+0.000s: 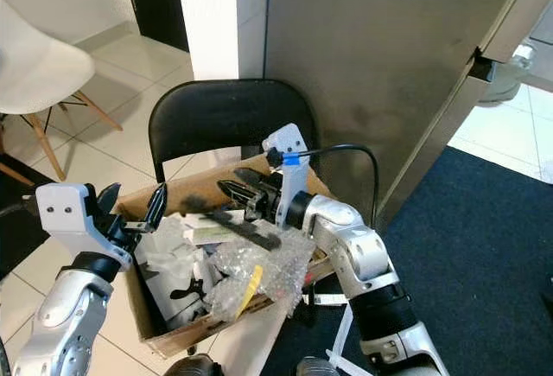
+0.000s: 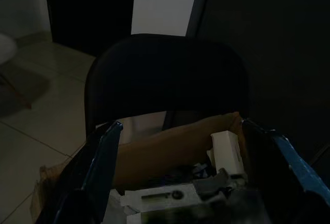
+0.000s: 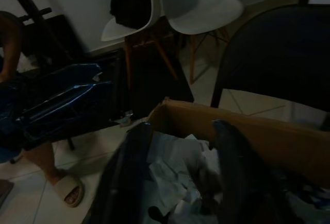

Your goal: Picking trash to rubbish bin

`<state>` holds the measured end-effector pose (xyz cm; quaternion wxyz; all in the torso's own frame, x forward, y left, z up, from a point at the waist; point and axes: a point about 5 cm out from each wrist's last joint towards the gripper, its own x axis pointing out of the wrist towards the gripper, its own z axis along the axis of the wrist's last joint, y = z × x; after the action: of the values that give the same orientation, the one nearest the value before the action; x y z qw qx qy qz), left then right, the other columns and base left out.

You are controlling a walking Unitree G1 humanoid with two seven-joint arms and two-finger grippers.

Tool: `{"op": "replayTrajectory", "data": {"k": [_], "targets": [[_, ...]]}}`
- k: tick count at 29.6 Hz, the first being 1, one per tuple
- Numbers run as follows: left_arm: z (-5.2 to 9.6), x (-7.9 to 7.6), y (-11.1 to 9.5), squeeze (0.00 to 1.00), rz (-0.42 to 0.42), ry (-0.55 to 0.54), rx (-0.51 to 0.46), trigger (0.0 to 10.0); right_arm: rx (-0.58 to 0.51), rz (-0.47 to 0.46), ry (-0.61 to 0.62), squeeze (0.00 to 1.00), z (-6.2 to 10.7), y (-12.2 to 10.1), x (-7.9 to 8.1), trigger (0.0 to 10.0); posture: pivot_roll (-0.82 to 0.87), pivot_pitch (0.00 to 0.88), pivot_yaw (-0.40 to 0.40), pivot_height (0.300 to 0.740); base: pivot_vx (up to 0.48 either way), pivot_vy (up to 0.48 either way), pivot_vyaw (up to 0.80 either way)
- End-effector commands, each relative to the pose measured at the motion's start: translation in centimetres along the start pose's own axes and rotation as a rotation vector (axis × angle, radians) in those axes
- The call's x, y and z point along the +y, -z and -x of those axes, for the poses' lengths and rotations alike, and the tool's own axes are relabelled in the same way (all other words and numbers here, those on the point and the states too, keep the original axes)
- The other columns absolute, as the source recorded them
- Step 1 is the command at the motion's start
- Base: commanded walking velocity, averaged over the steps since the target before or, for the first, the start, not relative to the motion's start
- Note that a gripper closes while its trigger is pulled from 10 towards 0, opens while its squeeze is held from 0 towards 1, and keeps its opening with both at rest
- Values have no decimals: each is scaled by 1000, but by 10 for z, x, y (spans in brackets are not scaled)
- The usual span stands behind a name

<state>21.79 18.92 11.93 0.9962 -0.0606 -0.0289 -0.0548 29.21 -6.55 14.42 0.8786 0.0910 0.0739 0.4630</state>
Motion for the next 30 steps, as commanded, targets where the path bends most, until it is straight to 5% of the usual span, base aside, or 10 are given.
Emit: {"op": "replayTrajectory", "data": {"k": [1, 3, 4, 5, 11, 12, 17, 20, 23, 30], "targets": [[-1, -1, 1, 0, -14, 1, 5, 10000, -15, -15, 36, 1000, 4, -4, -7, 10000, -6, 0, -62, 740, 0, 0, 0], [-1, -1, 1, 0, -15, 1, 6, 10000, -16, -20, 48, 1000, 5, -4, -9, 10000, -7, 0, -62, 740, 0, 0, 0], [-1, -1, 1, 0, -16, 1, 6, 10000, -16, -22, 62, 639, 6, -5, -11, 10000, -7, 0, -62, 740, 0, 0, 0], [-1, 0, 1, 0, -17, 1, 6, 10000, -20, -23, 88, 0, 9, -5, -16, 10000, -8, 0, -60, 740, 0, 0, 0], [0, 0, 2, 0, -19, 2, 11, 10000, -127, -69, 309, 0, 33, -20, -51, 10000, -12, 0, -56, 740, 0, 0, 0], [0, -1, 2, 0, -35, 9, 20, 10000, -161, -44, 428, 0, 50, -24, -68, 10000, -15, 0, -53, 740, 0, 0, 0], [0, -2, 2, 0, -50, 13, 26, 10000, -141, 28, 524, 0, 68, -22, -79, 10000, -21, 0, -50, 740, 0, 0, 0], [1, -2, 2, 0, -52, 16, 29, 10000, -53, 83, 624, 0, 90, 0, -86, 10000, -30, 0, -43, 740, 0, -404, 0], [2, -2, 2, 0, -52, 17, 29, 10000, -34, 76, 644, 0, 93, 6, -87, 10000, -30, 0, -43, 740, 0, -428, 0], [2, -2, 2, 0, -55, 18, 34, 10000, -179, -30, 665, 0, 91, -3, -93, 10000, -32, 0, -37, 740, 0, -437, 0]]}}
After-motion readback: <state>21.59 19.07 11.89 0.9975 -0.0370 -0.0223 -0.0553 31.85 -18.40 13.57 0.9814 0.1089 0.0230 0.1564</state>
